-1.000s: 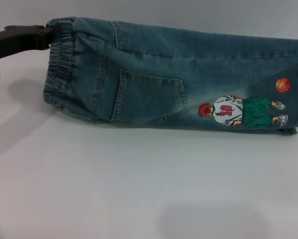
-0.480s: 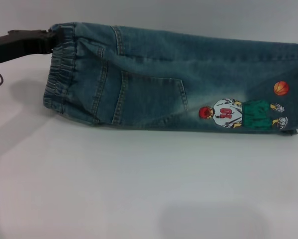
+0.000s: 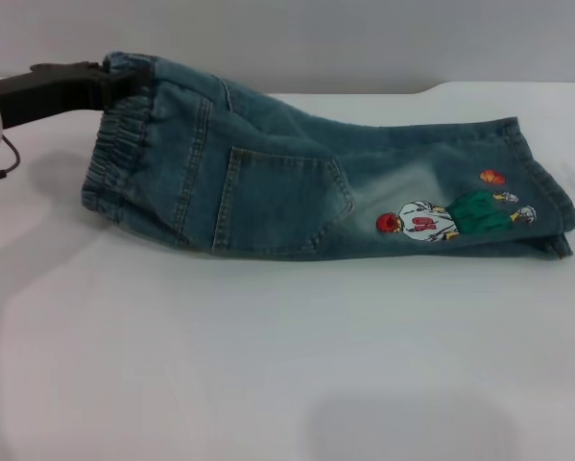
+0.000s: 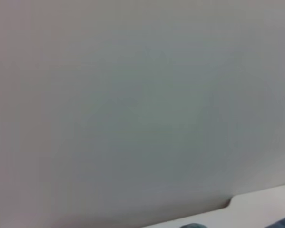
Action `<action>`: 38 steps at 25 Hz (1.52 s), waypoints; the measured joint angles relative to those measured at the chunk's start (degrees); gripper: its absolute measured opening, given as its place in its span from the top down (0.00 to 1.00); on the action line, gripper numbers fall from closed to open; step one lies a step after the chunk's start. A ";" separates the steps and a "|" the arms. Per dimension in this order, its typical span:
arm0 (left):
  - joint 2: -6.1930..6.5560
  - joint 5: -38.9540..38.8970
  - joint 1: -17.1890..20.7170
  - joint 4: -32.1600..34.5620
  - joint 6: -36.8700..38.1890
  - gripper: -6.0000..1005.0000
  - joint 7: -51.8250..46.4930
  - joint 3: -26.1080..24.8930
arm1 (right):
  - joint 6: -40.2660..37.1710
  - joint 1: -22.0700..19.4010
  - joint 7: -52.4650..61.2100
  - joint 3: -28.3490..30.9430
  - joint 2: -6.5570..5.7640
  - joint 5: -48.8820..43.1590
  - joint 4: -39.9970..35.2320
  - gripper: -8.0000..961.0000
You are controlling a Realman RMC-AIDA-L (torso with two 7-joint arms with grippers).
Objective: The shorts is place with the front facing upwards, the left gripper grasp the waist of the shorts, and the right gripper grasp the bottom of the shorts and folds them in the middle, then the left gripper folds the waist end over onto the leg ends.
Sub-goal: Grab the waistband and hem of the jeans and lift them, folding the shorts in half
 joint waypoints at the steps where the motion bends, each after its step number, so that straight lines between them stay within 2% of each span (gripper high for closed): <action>1: 0.02 0.00 -0.11 -0.25 -0.05 0.72 -0.03 0.35 | -0.01 -0.02 -0.10 -0.16 0.02 0.00 0.01 0.77; 5: 0.10 0.00 -0.55 -1.17 -0.22 0.55 -0.07 0.52 | -0.07 -0.35 -0.17 -0.52 0.05 0.02 0.01 0.64; 12: 0.14 3.65 -1.73 -2.16 -0.76 0.38 -2.20 0.55 | -0.46 -0.95 -0.23 -0.50 0.05 0.41 0.01 0.64; 13: 0.14 3.65 -1.73 -2.16 -0.76 0.36 -2.20 0.55 | -0.46 -0.98 -0.25 -0.50 0.05 0.44 0.01 0.64; 14: 0.06 7.25 -2.52 -2.30 -1.84 0.34 -3.80 0.76 | -0.47 -1.01 -0.29 -0.50 0.06 0.47 0.02 0.64; 18: 0.06 7.25 -2.52 -2.30 -1.84 0.28 -3.80 0.76 | -0.54 -1.22 -1.03 -0.48 0.15 1.04 0.01 0.64; 19: 0.10 9.96 -3.19 -2.32 -2.15 0.26 -4.30 1.42 | -0.57 -1.34 -1.30 -0.48 0.17 1.52 0.01 0.64; 22: 0.10 9.96 -3.19 -2.32 -2.15 0.22 -4.30 1.42 | -0.70 -1.64 -1.75 -0.48 0.25 3.03 0.02 0.64; 23: 0.32 23.49 -7.17 -2.47 -1.36 0.21 -9.70 2.00 | -0.74 -1.70 -1.76 -0.48 0.25 3.44 0.01 0.64; 24: 0.32 23.49 -7.17 -2.47 -1.36 0.21 -9.70 2.00 | -0.78 -1.74 -1.76 -0.48 0.26 3.62 0.01 0.64; 25: 0.32 29.37 -8.83 -2.51 -0.87 0.21 -12.46 2.00 | -0.83 -1.75 -1.77 -0.48 0.27 3.71 0.02 0.64; 28: 0.32 29.37 -8.83 -2.51 -0.87 0.21 -12.46 2.00 | -0.71 -1.77 -1.79 -0.48 0.35 3.94 0.02 0.64; 30: 0.14 36.21 -10.03 -2.33 -0.61 0.21 -15.44 2.15 | -0.63 -1.89 -2.08 -0.48 0.43 4.66 0.02 0.64; 31: 0.14 37.13 -10.07 -2.16 -0.70 0.21 -15.85 2.15 | -0.60 -1.95 -2.42 -0.47 0.45 5.16 0.10 0.64; 38: 0.13 37.36 -9.23 -1.56 -1.89 0.21 -16.08 1.06 | -0.05 -1.98 -6.18 -0.10 0.47 10.71 2.93 0.64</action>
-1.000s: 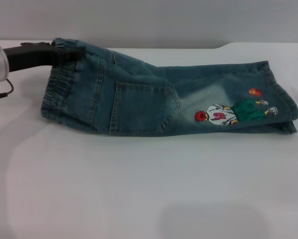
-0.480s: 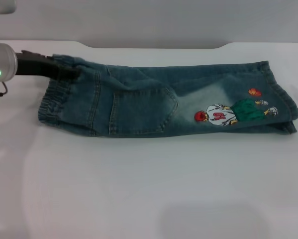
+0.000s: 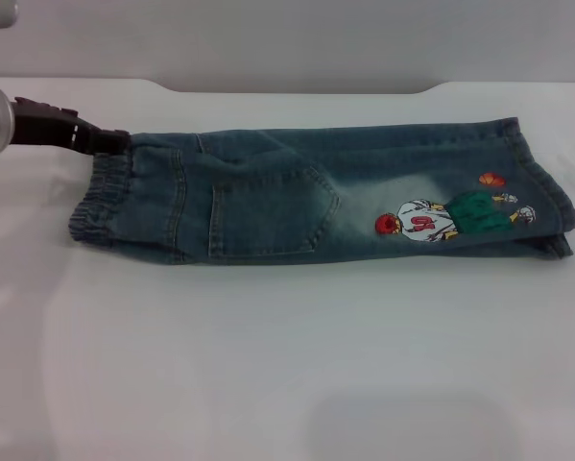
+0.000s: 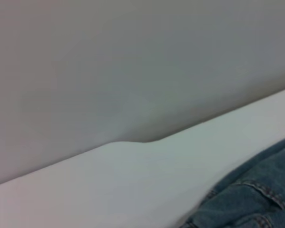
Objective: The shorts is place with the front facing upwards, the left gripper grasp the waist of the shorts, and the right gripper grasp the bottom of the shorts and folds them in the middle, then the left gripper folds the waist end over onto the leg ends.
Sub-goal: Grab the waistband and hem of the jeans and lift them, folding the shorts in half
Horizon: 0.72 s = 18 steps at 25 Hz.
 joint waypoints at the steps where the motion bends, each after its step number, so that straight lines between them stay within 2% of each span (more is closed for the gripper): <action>1: -0.02 -0.85 0.39 0.09 -0.31 0.21 0.17 -0.09 | 0.13 0.08 -0.69 0.04 -0.02 0.77 0.50 0.64; 9: 0.39 -15.40 3.98 -0.80 0.73 0.21 7.43 -0.75 | 2.02 1.19 -4.70 -0.26 0.05 3.41 3.37 0.64; 11: 0.44 -16.95 4.39 -0.85 1.35 0.21 8.51 -1.10 | 2.28 1.53 -4.75 -0.13 0.01 3.43 4.02 0.64; 12: 0.58 -22.56 5.22 -1.43 5.76 0.21 13.45 -3.92 | 2.33 1.67 -4.87 0.02 -0.06 3.45 4.31 0.64; 14: 0.61 -26.87 5.28 -2.77 11.66 0.21 17.72 -8.12 | 2.34 1.69 -5.02 0.08 -0.07 3.45 4.37 0.64; 16: 0.66 -27.72 5.22 -3.32 13.32 0.21 18.67 -9.47 | 2.34 1.69 -5.43 0.09 -0.05 3.47 4.44 0.64; 18: 0.85 -29.18 5.07 -5.43 17.32 0.21 21.06 -13.62 | 2.34 1.70 -5.72 0.08 -0.03 3.48 4.50 0.64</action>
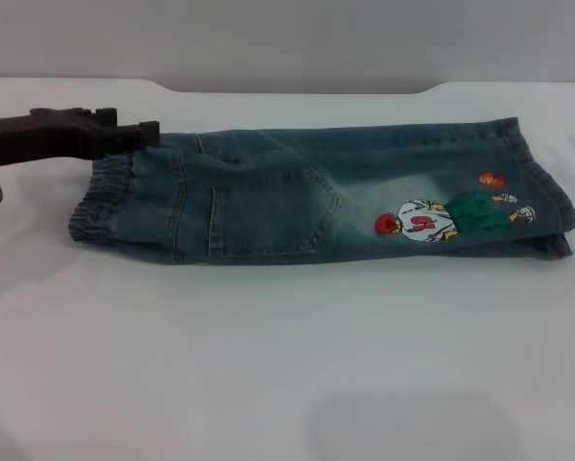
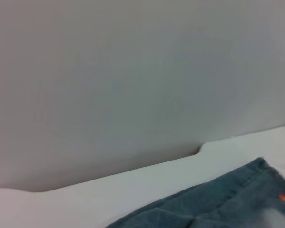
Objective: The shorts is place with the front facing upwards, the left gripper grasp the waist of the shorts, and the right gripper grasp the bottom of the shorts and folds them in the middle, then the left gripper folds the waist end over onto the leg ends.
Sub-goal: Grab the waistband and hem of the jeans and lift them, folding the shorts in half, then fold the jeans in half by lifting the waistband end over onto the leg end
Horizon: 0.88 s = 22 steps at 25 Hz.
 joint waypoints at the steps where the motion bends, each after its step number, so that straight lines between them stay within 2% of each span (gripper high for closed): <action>1: 0.06 -0.39 0.01 -0.63 0.29 0.21 0.41 -0.60 | 0.00 0.01 -0.12 0.00 0.00 0.00 0.05 0.64; 3: 0.07 -0.75 0.04 -0.99 0.41 0.21 0.66 -0.88 | 0.00 0.00 -0.32 0.05 0.01 0.15 0.12 0.64; 4: 0.03 -4.48 0.56 -3.70 1.09 0.21 3.41 -1.98 | -0.01 -0.07 -0.38 0.09 0.03 0.59 0.10 0.64; 8: -0.31 -9.82 1.04 -6.51 1.95 0.21 7.63 -1.96 | -0.01 -0.60 -2.64 0.20 -0.14 5.13 0.49 0.64; 15: -0.79 -11.12 -0.65 -10.53 1.75 0.22 10.73 -1.60 | 0.23 1.22 -4.55 0.93 -0.72 7.46 1.29 0.64; 22: 0.02 -10.31 -1.10 -11.23 0.88 0.22 9.17 -1.62 | 2.83 2.65 -4.75 1.88 -0.99 9.09 2.60 0.64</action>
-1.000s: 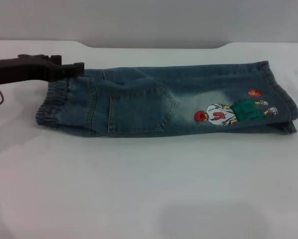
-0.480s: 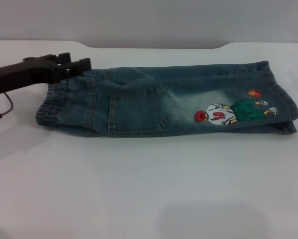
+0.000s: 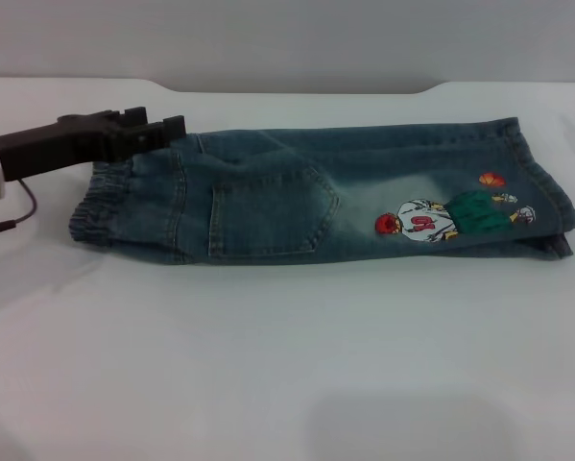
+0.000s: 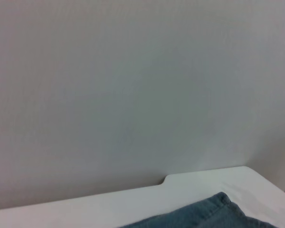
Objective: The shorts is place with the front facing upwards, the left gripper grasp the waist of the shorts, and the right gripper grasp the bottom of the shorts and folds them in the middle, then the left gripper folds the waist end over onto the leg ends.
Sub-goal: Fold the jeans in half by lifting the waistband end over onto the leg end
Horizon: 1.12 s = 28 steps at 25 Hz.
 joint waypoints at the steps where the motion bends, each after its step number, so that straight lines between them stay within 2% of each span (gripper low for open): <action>1: 0.43 0.60 -0.02 0.05 0.25 0.22 -0.61 0.01 | 0.09 0.00 -0.03 0.01 -0.01 0.46 0.04 0.64; 2: 0.43 0.60 -0.02 0.05 0.25 0.22 -0.61 0.01 | 0.12 -0.04 -0.06 0.01 -0.01 0.79 0.04 0.64; 3: 1.37 2.79 -0.04 0.30 0.62 0.22 -1.87 0.06 | 0.13 -0.15 -0.09 0.02 0.01 1.06 -0.05 0.64; 8: 2.95 9.73 -0.46 0.29 1.08 0.22 -3.99 0.12 | 0.14 -0.64 -0.14 0.03 0.30 1.27 -0.35 0.64; 12: 3.05 16.25 -0.58 0.63 0.92 0.22 -5.31 0.04 | 0.15 -0.93 -0.19 0.04 0.46 1.29 -0.09 0.64; 22: 3.20 20.10 -0.42 0.75 -1.21 0.22 -5.87 -0.27 | 0.14 -0.15 -1.70 -0.62 0.60 1.37 1.16 0.64; 28: 3.23 23.07 -0.39 3.02 -1.54 0.22 -6.67 -0.22 | 0.10 0.17 -1.72 -0.71 0.61 1.37 1.62 0.64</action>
